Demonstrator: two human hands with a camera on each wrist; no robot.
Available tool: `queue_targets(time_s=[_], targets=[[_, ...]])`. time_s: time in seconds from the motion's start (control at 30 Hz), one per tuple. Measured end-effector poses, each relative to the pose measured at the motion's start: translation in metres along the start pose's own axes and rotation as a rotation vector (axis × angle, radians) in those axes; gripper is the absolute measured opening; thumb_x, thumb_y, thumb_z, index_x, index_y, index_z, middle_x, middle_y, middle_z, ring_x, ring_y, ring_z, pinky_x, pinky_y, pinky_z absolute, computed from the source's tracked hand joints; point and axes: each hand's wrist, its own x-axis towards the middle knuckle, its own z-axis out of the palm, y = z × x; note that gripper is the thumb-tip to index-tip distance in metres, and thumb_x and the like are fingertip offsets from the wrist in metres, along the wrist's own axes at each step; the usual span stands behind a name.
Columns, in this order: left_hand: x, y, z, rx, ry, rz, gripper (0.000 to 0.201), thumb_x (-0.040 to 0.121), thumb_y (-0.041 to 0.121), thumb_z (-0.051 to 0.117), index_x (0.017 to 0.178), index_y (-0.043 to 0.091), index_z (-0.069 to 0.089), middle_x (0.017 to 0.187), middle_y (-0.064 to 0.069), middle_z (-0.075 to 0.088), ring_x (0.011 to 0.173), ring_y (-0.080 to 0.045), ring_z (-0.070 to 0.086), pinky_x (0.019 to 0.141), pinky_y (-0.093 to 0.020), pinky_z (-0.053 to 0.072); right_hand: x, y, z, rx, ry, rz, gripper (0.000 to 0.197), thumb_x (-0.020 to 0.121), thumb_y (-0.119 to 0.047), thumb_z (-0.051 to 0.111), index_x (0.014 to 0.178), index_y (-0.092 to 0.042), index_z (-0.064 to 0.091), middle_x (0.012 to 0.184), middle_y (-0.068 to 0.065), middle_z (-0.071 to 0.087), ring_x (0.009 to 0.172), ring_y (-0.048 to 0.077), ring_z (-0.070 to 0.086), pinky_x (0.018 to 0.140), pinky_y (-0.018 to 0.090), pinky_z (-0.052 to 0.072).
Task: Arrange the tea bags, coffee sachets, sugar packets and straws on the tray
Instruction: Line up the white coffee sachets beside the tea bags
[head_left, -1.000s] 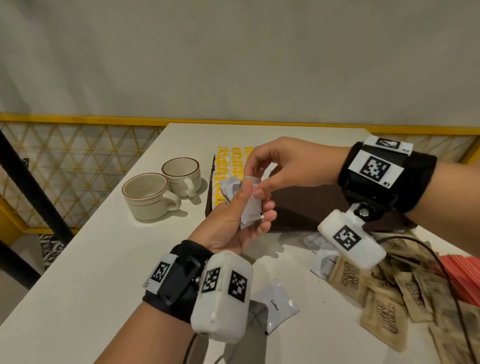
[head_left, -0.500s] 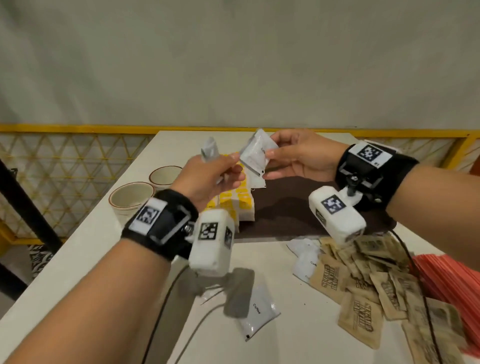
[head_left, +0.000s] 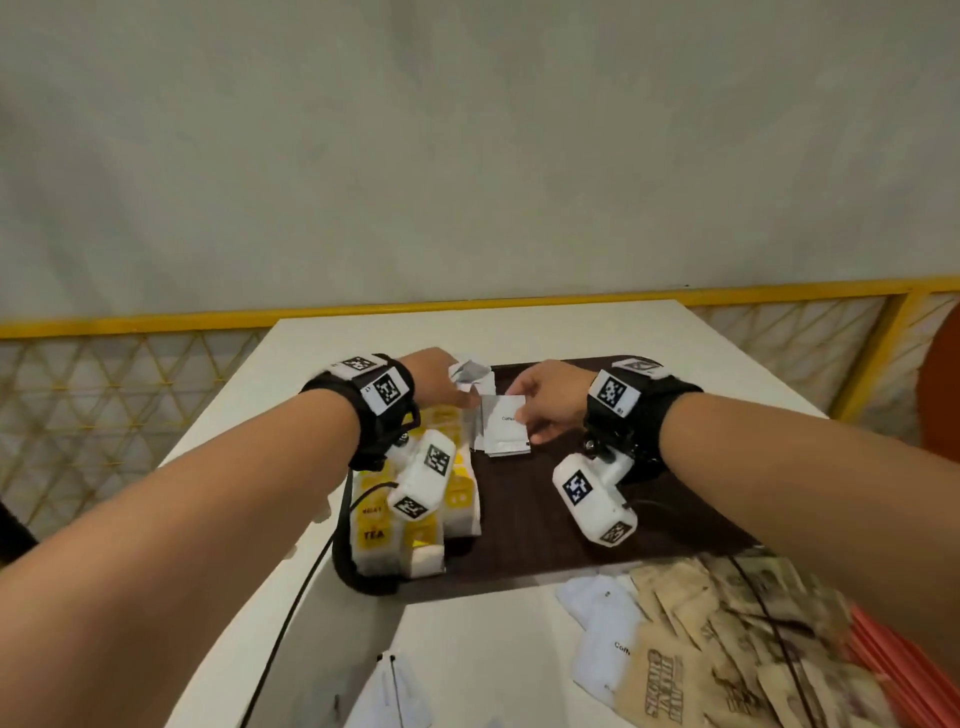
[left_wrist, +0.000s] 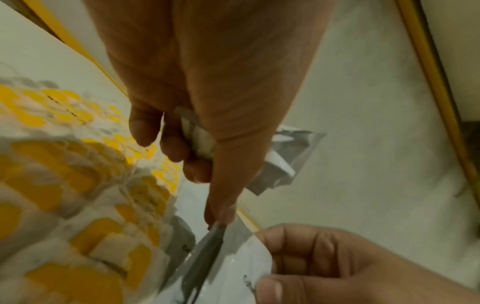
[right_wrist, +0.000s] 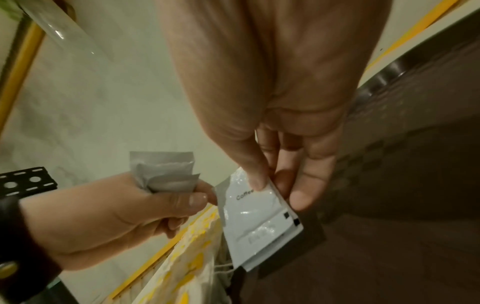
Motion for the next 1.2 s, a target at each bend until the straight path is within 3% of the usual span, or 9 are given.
queue_targets(time_s=[0.2, 0.33, 0.43, 0.63, 0.7, 0.8, 0.93, 1.03, 1.2], targets=[[0.022, 0.001, 0.003, 0.102, 0.009, 0.021, 0.033, 0.09, 0.03, 0.062, 0.11, 0.003, 0.066, 0.111, -0.014, 0.065, 0.099, -0.027, 0.059, 0.082, -0.03, 0.043, 0.015, -0.004, 0.003, -0.016, -0.039, 0.002, 0.039, 0.09, 0.01, 0.055, 0.125, -0.007, 0.055, 0.085, 0.002, 0.052, 0.077, 0.019, 0.06, 0.073, 0.032, 0.057], [0.029, -0.005, 0.007, 0.119, 0.015, -0.034, 0.033, 0.089, 0.034, 0.063, 0.105, 0.006, 0.064, 0.108, -0.012, 0.065, 0.084, -0.021, 0.053, 0.079, -0.03, 0.044, 0.016, 0.0, 0.006, -0.012, -0.046, -0.002, 0.043, 0.084, 0.012, 0.061, 0.124, -0.004, 0.054, 0.087, -0.002, 0.046, 0.09, 0.028, 0.06, 0.08, 0.041, 0.058], [0.032, -0.008, 0.011, 0.125, 0.019, -0.058, 0.033, 0.089, 0.035, 0.062, 0.107, 0.007, 0.063, 0.107, -0.01, 0.063, 0.091, -0.023, 0.056, 0.078, -0.028, 0.043, 0.014, 0.005, 0.005, -0.022, -0.01, 0.008, 0.052, 0.08, 0.008, 0.07, 0.126, -0.007, 0.052, 0.089, -0.003, 0.047, 0.087, 0.023, 0.059, 0.075, 0.037, 0.059], [0.032, -0.011, 0.012, 0.085, 0.023, -0.078, 0.026, 0.091, 0.035, 0.057, 0.085, 0.01, 0.053, 0.084, -0.007, 0.055, 0.079, -0.021, 0.05, 0.068, -0.027, 0.037, 0.007, 0.01, 0.006, 0.038, 0.025, 0.083, 0.066, 0.075, 0.009, 0.074, 0.132, -0.006, 0.044, 0.093, 0.009, 0.055, 0.082, 0.026, 0.064, 0.078, 0.041, 0.059], [0.029, -0.011, 0.008, 0.03, 0.06, -0.079, 0.026, 0.093, 0.032, 0.055, 0.084, 0.007, 0.053, 0.072, -0.005, 0.049, 0.078, -0.022, 0.048, 0.06, -0.025, 0.034, 0.007, 0.01, 0.009, 0.015, 0.054, 0.069, 0.065, 0.073, 0.007, 0.076, 0.13, -0.005, 0.047, 0.095, 0.007, 0.057, 0.092, 0.031, 0.066, 0.084, 0.042, 0.057], [0.021, -0.013, 0.002, -0.078, 0.122, -0.072, 0.028, 0.092, 0.031, 0.057, 0.083, 0.005, 0.056, 0.066, -0.003, 0.045, 0.071, -0.022, 0.047, 0.055, -0.024, 0.031, 0.005, 0.005, 0.009, -0.145, 0.109, 0.031, 0.059, 0.071, -0.009, 0.084, 0.122, -0.01, 0.055, 0.106, 0.004, 0.064, 0.099, 0.023, 0.065, 0.091, 0.035, 0.053], [0.009, -0.018, -0.001, -0.204, 0.163, -0.082, 0.031, 0.092, 0.03, 0.059, 0.071, 0.009, 0.051, 0.064, -0.002, 0.043, 0.062, -0.018, 0.043, 0.053, -0.025, 0.029, 0.002, 0.001, 0.009, -0.002, 0.071, 0.091, 0.051, 0.07, 0.004, 0.081, 0.109, -0.009, 0.051, 0.097, 0.012, 0.06, 0.085, 0.029, 0.067, 0.082, 0.043, 0.058], [0.003, -0.021, -0.002, -0.23, 0.168, -0.091, 0.034, 0.092, 0.031, 0.059, 0.066, 0.012, 0.047, 0.063, -0.002, 0.042, 0.058, -0.017, 0.041, 0.053, -0.025, 0.029, 0.0, 0.004, 0.012, -0.004, 0.013, 0.101, 0.052, 0.069, 0.009, 0.079, 0.109, -0.008, 0.049, 0.093, 0.013, 0.059, 0.082, 0.031, 0.067, 0.079, 0.043, 0.059], [-0.001, -0.023, -0.002, -0.183, 0.151, -0.106, 0.033, 0.092, 0.028, 0.059, 0.067, 0.01, 0.048, 0.063, -0.003, 0.041, 0.058, -0.016, 0.04, 0.053, -0.025, 0.028, 0.001, 0.003, 0.017, 0.009, 0.046, 0.052, 0.041, 0.07, 0.012, 0.077, 0.092, -0.011, 0.051, 0.09, 0.012, 0.059, 0.075, 0.027, 0.066, 0.07, 0.039, 0.061]])
